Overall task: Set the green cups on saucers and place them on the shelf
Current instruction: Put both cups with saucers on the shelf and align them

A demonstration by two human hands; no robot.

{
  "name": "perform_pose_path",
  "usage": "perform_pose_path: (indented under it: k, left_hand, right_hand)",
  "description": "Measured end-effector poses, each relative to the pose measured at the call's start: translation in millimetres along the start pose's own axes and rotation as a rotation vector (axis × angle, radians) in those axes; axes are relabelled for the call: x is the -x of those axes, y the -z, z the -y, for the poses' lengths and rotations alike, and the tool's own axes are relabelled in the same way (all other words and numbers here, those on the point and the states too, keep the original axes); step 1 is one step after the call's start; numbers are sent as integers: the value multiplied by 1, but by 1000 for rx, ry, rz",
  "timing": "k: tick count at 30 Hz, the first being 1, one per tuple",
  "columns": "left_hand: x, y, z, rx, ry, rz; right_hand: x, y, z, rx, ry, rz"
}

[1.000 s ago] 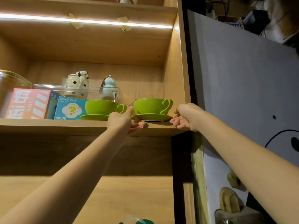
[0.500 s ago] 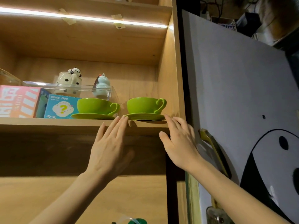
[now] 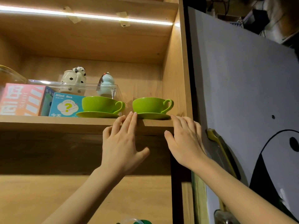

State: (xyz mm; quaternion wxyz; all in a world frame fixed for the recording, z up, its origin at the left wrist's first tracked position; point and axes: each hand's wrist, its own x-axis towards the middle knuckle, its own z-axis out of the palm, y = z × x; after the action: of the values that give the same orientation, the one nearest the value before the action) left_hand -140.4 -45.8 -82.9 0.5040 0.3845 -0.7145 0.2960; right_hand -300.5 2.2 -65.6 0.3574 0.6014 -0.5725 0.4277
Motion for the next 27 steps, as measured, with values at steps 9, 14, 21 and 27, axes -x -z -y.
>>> perform_pose_path:
  k: [9,14,21,27]
  left_hand:
    - [-13,8,-11,63,88,84]
    - [-12,7,-16,184,113,85]
    - [-11,5,-20,233,104,78]
    - [-10,5,-27,285,67,68]
  right_hand:
    - [7,3,13,-99,47,9]
    - [5,3,11,-65,25,3]
    - [-2,12,5,-14,8,27]
    - [-6,18,6,74,-17,78]
